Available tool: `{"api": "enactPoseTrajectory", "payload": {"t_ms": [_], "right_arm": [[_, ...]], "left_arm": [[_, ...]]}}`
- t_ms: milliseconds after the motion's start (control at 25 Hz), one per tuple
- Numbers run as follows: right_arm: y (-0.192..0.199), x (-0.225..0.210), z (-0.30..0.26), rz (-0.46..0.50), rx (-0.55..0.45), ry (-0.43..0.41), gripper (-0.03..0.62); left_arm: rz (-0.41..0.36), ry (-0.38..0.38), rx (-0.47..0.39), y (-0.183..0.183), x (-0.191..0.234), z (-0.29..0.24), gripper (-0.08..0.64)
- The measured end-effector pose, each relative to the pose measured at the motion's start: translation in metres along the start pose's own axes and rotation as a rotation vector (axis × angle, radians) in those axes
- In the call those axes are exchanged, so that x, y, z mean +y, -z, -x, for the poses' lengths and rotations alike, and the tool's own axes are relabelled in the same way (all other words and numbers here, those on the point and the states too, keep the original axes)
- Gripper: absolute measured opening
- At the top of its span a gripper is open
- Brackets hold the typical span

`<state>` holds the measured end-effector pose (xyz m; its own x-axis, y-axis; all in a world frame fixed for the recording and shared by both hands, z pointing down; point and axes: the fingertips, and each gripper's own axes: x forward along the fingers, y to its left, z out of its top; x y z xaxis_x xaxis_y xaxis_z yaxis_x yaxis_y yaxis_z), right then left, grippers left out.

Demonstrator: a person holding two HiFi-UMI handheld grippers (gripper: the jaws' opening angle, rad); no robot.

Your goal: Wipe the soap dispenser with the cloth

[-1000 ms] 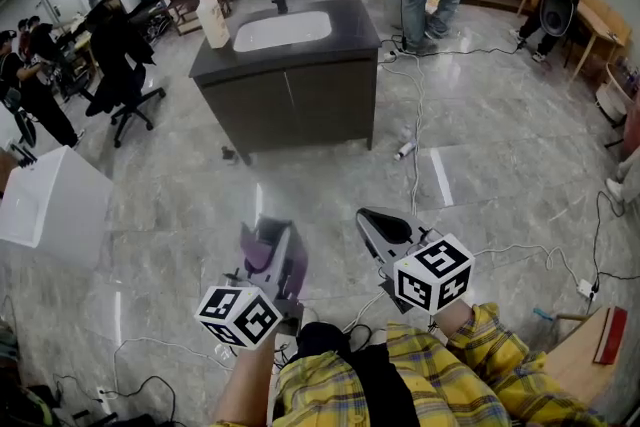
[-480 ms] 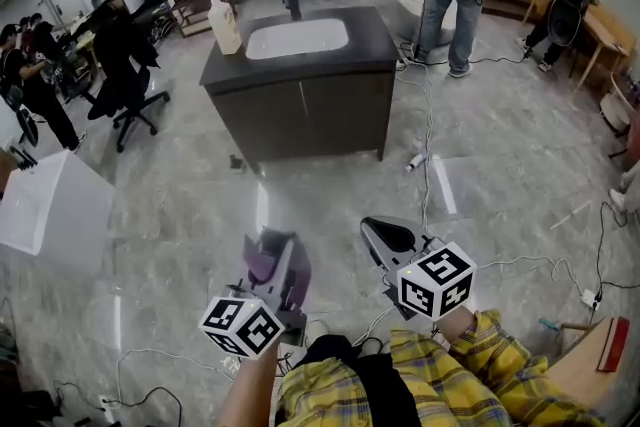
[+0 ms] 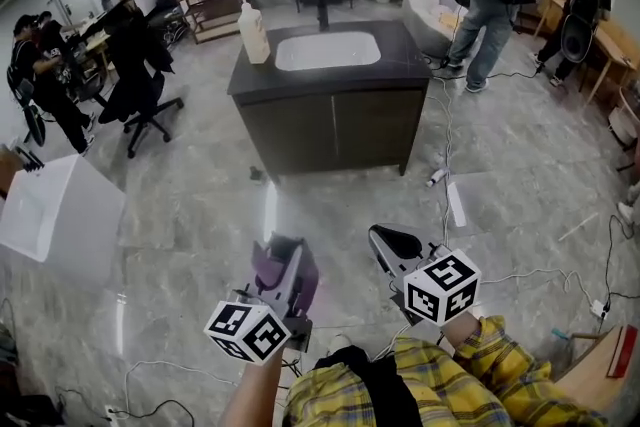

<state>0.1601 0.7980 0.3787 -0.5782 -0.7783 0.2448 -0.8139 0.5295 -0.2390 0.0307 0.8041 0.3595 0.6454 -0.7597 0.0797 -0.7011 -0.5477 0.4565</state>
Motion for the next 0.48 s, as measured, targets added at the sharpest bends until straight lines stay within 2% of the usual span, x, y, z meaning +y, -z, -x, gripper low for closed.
{"api": "enactPoseTrajectory", "payload": {"t_ms": [280, 480], "right_arm": [[0.007, 0.04, -0.057, 0.018, 0.032, -0.029, 0.006], [0.002, 0.04, -0.086, 0.015, 0.037, -0.034, 0.006]], "left_arm": [[-0.001, -0.001, -0.012, -0.019, 0.052, 0.021, 0.067], [0.007, -0.019, -0.015, -0.029, 0.081, 0.016, 0.067]]}}
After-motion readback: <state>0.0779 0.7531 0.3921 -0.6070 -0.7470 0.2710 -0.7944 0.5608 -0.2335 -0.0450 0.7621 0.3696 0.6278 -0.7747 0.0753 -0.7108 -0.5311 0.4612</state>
